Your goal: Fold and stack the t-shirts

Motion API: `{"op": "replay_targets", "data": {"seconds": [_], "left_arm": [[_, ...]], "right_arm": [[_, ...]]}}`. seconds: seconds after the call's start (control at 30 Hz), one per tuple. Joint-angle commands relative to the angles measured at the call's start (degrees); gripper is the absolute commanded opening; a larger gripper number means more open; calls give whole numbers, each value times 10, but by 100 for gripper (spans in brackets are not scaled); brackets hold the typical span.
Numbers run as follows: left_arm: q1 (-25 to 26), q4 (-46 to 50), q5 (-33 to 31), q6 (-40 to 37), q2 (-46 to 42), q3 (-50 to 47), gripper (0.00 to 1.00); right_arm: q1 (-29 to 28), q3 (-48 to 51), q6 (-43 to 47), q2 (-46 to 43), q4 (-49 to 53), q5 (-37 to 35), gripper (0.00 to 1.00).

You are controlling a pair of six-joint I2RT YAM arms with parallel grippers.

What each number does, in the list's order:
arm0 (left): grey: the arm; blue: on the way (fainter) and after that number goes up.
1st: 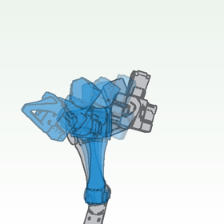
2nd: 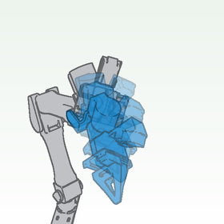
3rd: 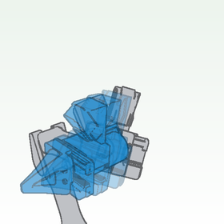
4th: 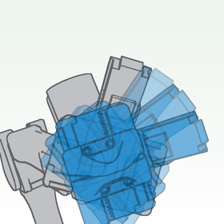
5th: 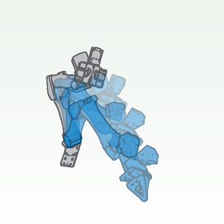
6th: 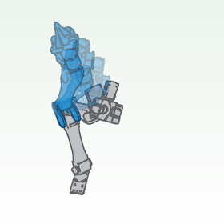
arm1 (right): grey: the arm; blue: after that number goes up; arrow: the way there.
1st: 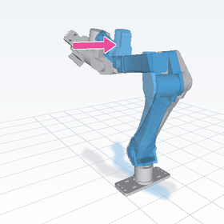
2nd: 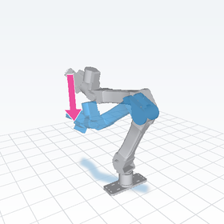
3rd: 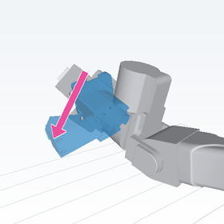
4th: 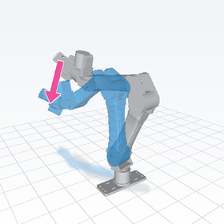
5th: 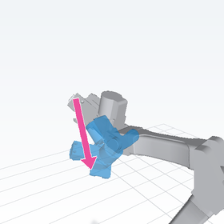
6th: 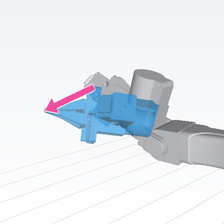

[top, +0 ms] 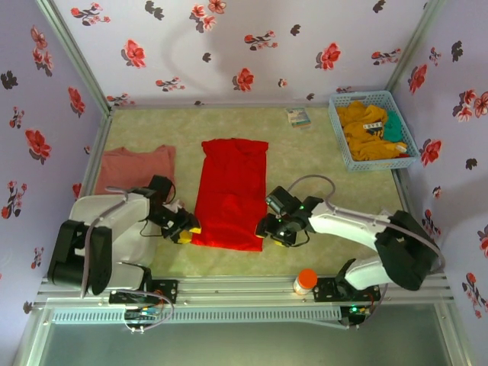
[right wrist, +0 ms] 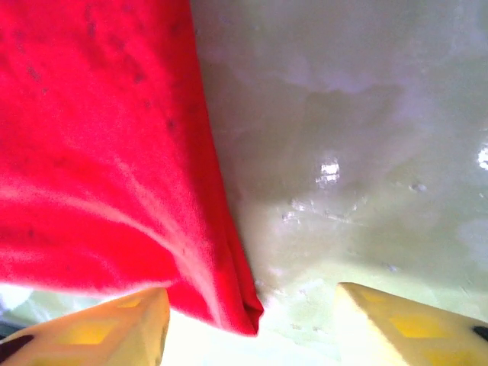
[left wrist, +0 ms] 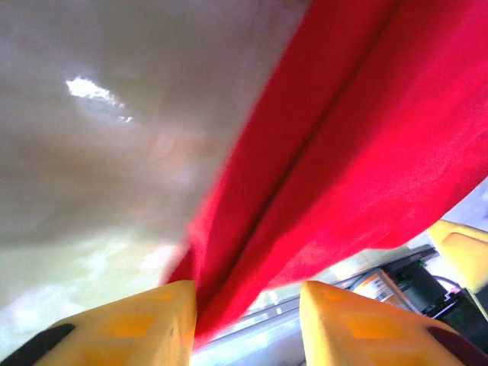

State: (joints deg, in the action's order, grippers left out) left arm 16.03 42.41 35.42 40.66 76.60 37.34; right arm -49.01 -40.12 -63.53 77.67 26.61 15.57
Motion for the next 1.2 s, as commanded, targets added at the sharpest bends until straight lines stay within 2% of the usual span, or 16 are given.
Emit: {"op": "replay_targets", "data": {"seconds": [0.0, 0.13, 0.33, 0.47, 0.73, 1.17], "left_arm": [[3, 54, -42, 22, -46, -4, 48], [8, 61, -63, 53, -80, -38, 50], [31, 30, -83, 84, -101, -68, 46], [50, -8, -99, 94, -93, -80, 49], [84, -84, -104, 100, -54, -78, 48], [87, -107, -127, 81, -26, -63, 30]], "right_arm": [[-11, 26, -32, -38, -24, -14, 63], [-23, 38, -39, -34, -47, -17, 62], [-50, 28, -44, 23, -93, -24, 58], [-66, 10, -42, 57, -90, -35, 54], [-91, 3, -49, 73, -99, -41, 50], [-116, -32, -39, 73, -35, -63, 48]]}}
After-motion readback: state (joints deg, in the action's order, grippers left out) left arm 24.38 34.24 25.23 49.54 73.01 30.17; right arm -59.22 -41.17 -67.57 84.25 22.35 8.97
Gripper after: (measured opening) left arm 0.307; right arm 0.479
